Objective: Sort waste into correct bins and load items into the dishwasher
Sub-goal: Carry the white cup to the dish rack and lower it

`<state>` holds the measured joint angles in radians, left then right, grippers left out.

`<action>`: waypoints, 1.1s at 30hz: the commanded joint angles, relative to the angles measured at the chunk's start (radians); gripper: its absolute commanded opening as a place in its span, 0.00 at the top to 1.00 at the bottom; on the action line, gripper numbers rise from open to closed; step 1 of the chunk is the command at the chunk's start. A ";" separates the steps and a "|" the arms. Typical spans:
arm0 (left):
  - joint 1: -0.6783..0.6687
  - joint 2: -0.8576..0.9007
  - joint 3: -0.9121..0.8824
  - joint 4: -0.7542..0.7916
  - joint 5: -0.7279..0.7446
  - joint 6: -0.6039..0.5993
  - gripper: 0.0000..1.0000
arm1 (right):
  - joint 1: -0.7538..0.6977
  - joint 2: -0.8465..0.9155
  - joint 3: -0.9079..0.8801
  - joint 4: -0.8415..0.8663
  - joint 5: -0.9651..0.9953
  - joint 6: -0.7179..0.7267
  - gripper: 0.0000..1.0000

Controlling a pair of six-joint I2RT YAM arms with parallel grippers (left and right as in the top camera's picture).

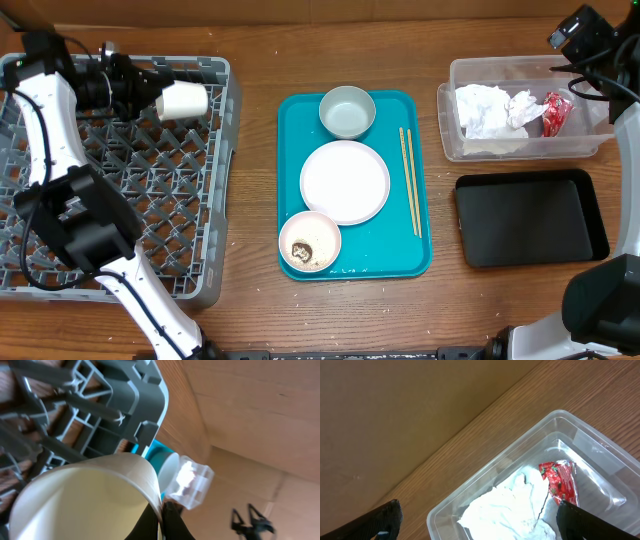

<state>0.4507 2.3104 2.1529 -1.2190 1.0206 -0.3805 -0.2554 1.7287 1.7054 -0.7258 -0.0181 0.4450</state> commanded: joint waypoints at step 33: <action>0.185 -0.006 -0.109 -0.011 -0.404 0.045 0.79 | -0.002 -0.018 0.011 0.005 0.010 0.004 0.00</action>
<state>0.6163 2.3100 2.0232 -1.2167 0.6872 -0.3595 -0.2554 1.7287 1.7054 -0.7258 -0.0181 0.4442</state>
